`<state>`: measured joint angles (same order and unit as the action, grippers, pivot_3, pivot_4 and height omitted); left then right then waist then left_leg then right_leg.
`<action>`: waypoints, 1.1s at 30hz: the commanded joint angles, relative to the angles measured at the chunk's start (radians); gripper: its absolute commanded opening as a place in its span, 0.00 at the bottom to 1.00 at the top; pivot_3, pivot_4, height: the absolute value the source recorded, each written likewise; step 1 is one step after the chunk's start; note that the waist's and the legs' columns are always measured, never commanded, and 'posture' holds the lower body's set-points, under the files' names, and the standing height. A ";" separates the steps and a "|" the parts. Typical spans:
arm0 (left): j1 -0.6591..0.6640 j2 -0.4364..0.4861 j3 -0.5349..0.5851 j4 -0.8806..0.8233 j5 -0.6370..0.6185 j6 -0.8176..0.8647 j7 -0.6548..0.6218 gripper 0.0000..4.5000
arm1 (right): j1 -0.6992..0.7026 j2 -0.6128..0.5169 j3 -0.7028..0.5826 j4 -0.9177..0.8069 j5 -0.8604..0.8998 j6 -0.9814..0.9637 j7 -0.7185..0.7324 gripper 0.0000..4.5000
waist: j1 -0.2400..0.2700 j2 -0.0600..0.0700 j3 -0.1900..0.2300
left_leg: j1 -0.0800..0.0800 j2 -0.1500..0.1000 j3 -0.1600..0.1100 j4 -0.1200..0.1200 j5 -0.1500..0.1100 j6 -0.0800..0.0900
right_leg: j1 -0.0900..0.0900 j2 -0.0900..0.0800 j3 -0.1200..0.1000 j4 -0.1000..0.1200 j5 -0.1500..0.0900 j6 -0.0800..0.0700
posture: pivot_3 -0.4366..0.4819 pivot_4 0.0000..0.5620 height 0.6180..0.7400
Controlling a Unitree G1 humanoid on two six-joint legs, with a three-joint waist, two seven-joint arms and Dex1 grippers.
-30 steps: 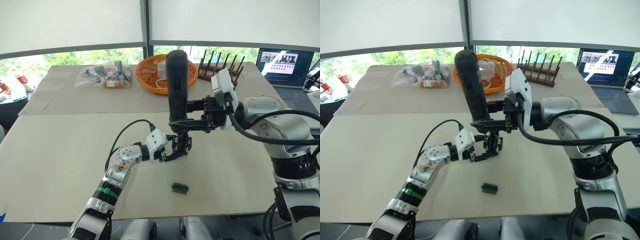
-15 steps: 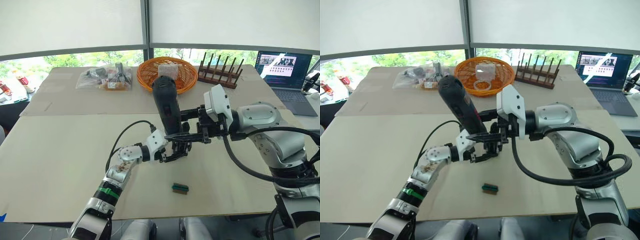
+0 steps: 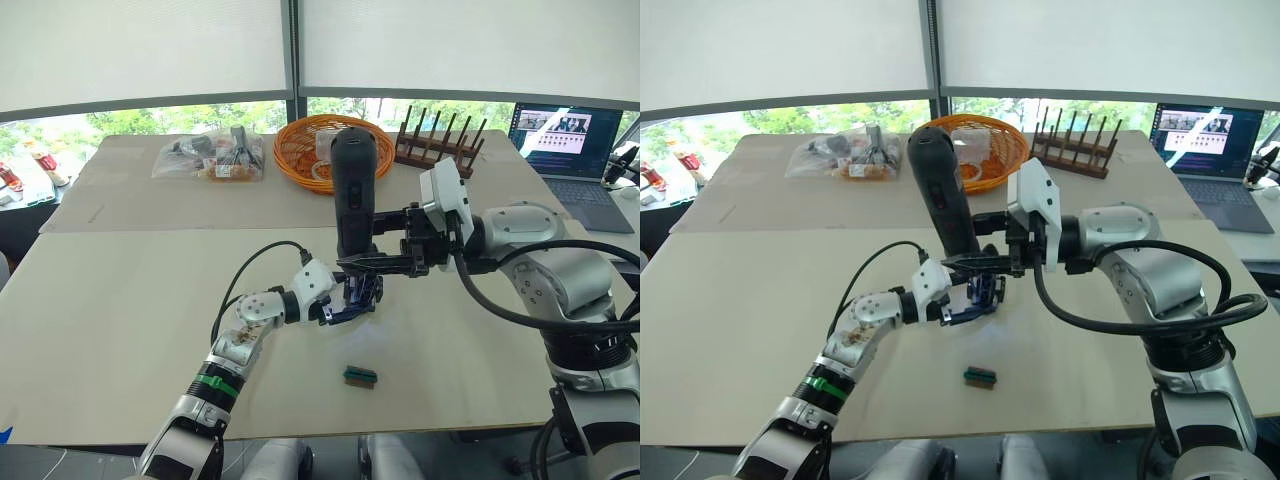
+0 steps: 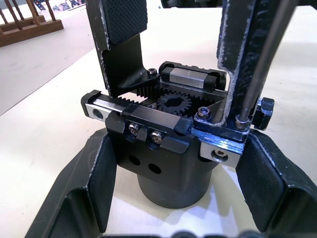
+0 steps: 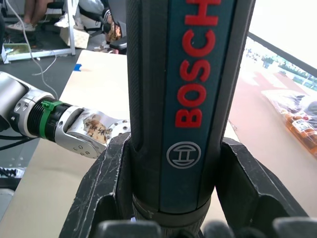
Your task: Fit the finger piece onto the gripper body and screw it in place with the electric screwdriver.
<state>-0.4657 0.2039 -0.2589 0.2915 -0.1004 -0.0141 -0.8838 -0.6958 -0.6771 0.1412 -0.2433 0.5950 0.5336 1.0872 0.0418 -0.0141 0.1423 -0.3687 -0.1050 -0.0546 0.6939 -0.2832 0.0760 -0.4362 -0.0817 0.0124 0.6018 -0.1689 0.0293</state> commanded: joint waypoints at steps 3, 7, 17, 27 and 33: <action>-0.016 0.005 0.008 -0.039 -0.012 -0.017 -0.005 0.65 | 0.062 -0.016 0.011 0.061 -0.059 0.066 -0.061 0.43 | 0.000 0.000 0.000 | 0.000 0.000 0.000 0.000 0.000 0.000 | 0.000 0.000 0.000 0.000 0.000 0.000 | 0.48 0.27 1.00; -0.014 0.005 0.006 -0.034 -0.011 -0.018 -0.006 0.65 | 0.050 -0.010 -0.042 -0.013 0.000 0.098 -0.098 0.43 | -0.001 0.000 0.000 | -0.001 0.000 0.000 0.000 0.000 0.000 | 0.000 0.000 0.000 0.000 0.000 0.000 | 0.48 0.27 1.00; -0.010 0.003 0.000 -0.016 -0.004 -0.024 -0.003 0.65 | -0.035 0.049 -0.223 -0.194 0.191 0.119 -0.206 0.43 | 0.000 0.000 0.001 | -0.011 0.000 0.000 0.000 0.000 0.001 | -0.010 0.000 0.001 -0.001 0.001 0.000 | 0.48 0.27 1.00; -0.014 0.009 -0.004 -0.007 -0.010 -0.014 -0.013 0.65 | 0.030 0.041 -0.268 -0.295 0.351 0.175 -0.233 0.43 | -0.001 0.000 0.001 | -0.021 -0.001 0.000 0.000 0.000 0.002 | -0.021 -0.001 0.002 -0.001 0.002 0.000 | 0.48 0.27 1.00; 0.030 0.090 0.007 -0.087 -0.046 0.033 -0.092 1.00 | 0.105 -0.046 -0.376 -0.331 0.594 0.315 -0.329 0.43 | -0.004 0.000 0.002 | -0.022 0.000 0.000 0.000 0.000 0.002 | -0.022 0.000 0.002 -0.001 0.002 -0.001 | 0.48 0.27 1.00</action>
<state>-0.4458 0.2755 -0.2607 0.2563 -0.1245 0.0109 -0.9508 -0.5869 -0.7030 -0.1539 -0.5443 1.1067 0.8308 0.7868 0.0381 -0.0138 0.1438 -0.3906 -0.1053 -0.0545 0.6929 -0.2830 0.0782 -0.4584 -0.0818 0.0149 0.6003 -0.1673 0.0286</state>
